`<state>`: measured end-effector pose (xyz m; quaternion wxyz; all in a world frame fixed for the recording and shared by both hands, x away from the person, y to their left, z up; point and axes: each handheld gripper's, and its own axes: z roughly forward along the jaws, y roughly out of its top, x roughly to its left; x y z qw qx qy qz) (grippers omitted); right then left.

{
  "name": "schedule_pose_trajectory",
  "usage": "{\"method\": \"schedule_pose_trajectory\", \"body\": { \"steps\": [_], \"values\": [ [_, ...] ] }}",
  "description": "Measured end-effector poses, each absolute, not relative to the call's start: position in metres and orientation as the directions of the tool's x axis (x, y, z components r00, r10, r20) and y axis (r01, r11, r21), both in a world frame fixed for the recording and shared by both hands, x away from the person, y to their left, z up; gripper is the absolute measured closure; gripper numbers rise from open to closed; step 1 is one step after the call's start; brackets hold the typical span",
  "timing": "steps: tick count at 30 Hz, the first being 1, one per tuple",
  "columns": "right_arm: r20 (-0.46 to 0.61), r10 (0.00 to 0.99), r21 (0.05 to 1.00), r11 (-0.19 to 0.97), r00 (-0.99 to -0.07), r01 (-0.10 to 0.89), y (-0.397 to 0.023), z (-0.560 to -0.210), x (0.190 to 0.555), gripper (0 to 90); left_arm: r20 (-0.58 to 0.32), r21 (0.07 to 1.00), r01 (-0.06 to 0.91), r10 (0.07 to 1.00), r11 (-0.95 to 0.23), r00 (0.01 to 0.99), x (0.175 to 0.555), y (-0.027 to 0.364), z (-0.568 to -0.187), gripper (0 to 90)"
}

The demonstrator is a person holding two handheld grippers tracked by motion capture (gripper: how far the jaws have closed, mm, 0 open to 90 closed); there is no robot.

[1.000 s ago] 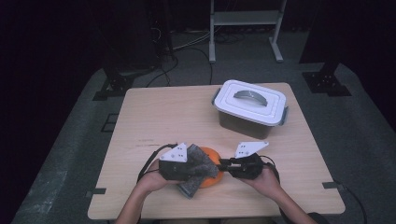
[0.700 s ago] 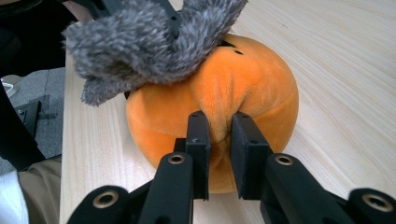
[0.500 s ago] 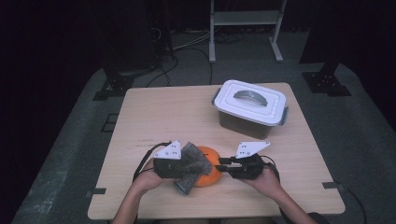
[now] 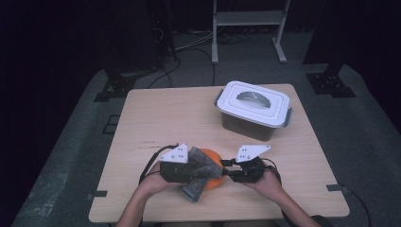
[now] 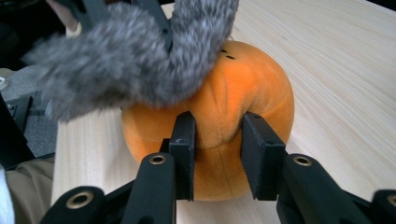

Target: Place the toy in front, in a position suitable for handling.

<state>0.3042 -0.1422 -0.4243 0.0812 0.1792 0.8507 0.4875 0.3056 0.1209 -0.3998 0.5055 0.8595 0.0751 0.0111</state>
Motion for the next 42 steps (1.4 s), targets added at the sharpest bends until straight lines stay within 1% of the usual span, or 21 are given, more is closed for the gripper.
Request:
{"method": "schedule_pose_trajectory", "body": {
  "steps": [2, 5, 9, 14, 16, 18, 21, 26, 29, 31, 32, 35, 37, 39, 40, 41, 42],
  "values": [
    [0.019, 0.380, 0.856, 0.471, -0.925, 0.212, -0.141, -0.424, 0.303, 68.3, -0.054, 0.865, 0.111, 0.130, -0.489, 0.990, 0.304, 0.116, -0.402, 73.9],
    [0.030, 0.379, 0.854, 0.471, -0.925, 0.221, -0.143, -0.425, 0.304, 68.7, -0.058, 0.865, 0.117, 0.134, -0.489, 0.989, 0.304, 0.117, -0.404, 74.0],
    [0.027, 0.381, 0.854, 0.472, -0.924, 0.220, -0.144, -0.425, 0.304, 69.4, -0.032, 0.860, 0.105, 0.153, -0.500, 0.988, 0.305, 0.122, -0.402, 73.9],
    [0.038, 0.386, 0.853, 0.468, -0.922, 0.231, -0.146, -0.426, 0.305, 70.1, -0.036, 0.861, 0.135, 0.206, -0.491, 0.978, 0.311, 0.136, -0.403, 73.9],
    [0.037, 0.384, 0.853, 0.468, -0.922, 0.229, -0.146, -0.426, 0.305, 70.1, -0.038, 0.863, 0.157, 0.248, -0.481, 0.968, 0.315, 0.145, -0.401, 73.8],
    [0.035, 0.384, 0.854, 0.468, -0.923, 0.227, -0.145, -0.426, 0.305, 70.1, -0.037, 0.863, 0.160, 0.257, -0.479, 0.966, 0.315, 0.146, -0.400, 73.8],
    [0.027, 0.381, 0.853, 0.474, -0.924, 0.220, -0.144, -0.426, 0.304, 70.1, -0.035, 0.869, 0.154, 0.253, -0.470, 0.967, 0.314, 0.142, -0.397, 73.9],
    [-0.019, 0.342, 0.848, 0.503, -0.939, 0.166, -0.138, -0.425, 0.296, 69.7, -0.044, 0.884, 0.136, 0.209, -0.447, 0.977, 0.308, 0.126, -0.391, 73.8],
    [-0.036, 0.338, 0.845, 0.513, -0.940, 0.152, -0.137, -0.425, 0.294, 69.7, -0.028, 0.869, 0.125, 0.206, -0.478, 0.978, 0.306, 0.121, -0.392, 73.8],
    [-0.030, 0.339, 0.845, 0.510, -0.940, 0.157, -0.139, -0.426, 0.295, 69.3, -0.032, 0.865, 0.142, 0.228, -0.481, 0.973, 0.309, 0.125, -0.394, 73.8],
    [-0.028, 0.341, 0.846, 0.508, -0.940, 0.159, -0.140, -0.426, 0.296, 69.3, -0.028, 0.861, 0.153, 0.256, -0.485, 0.966, 0.310, 0.128, -0.394, 73.9],
    [-0.015, 0.341, 0.848, 0.503, -0.940, 0.169, -0.143, -0.428, 0.300, 69.2, -0.057, 0.862, 0.208, 0.319, -0.461, 0.946, 0.317, 0.143, -0.397, 74.0],
    [-0.012, 0.340, 0.849, 0.501, -0.941, 0.170, -0.143, -0.428, 0.300, 69.2, -0.065, 0.865, 0.213, 0.318, -0.455, 0.946, 0.318, 0.145, -0.398, 74.0],
    [-0.009, 0.336, 0.849, 0.500, -0.942, 0.170, -0.143, -0.427, 0.300, 67.1, -0.072, 0.862, 0.216, 0.310, -0.459, 0.948, 0.318, 0.144, -0.400, 74.0],
    [-0.013, 0.333, 0.852, 0.497, -0.943, 0.164, -0.144, -0.426, 0.301, 59.1, -0.078, 0.860, 0.219, 0.306, -0.460, 0.949, 0.317, 0.143, -0.401, 74.0],
    [-0.007, 0.333, 0.857, 0.487, -0.943, 0.166, -0.146, -0.426, 0.301, 56.0, -0.081, 0.857, 0.219, 0.298, -0.466, 0.951, 0.317, 0.143, -0.402, 74.0],
    [-0.007, 0.333, 0.857, 0.487, -0.943, 0.166, -0.146, -0.426, 0.301, 56.0, -0.091, 0.856, 0.225, 0.291, -0.466, 0.952, 0.317, 0.142, -0.403, 74.0]
  ]
}}
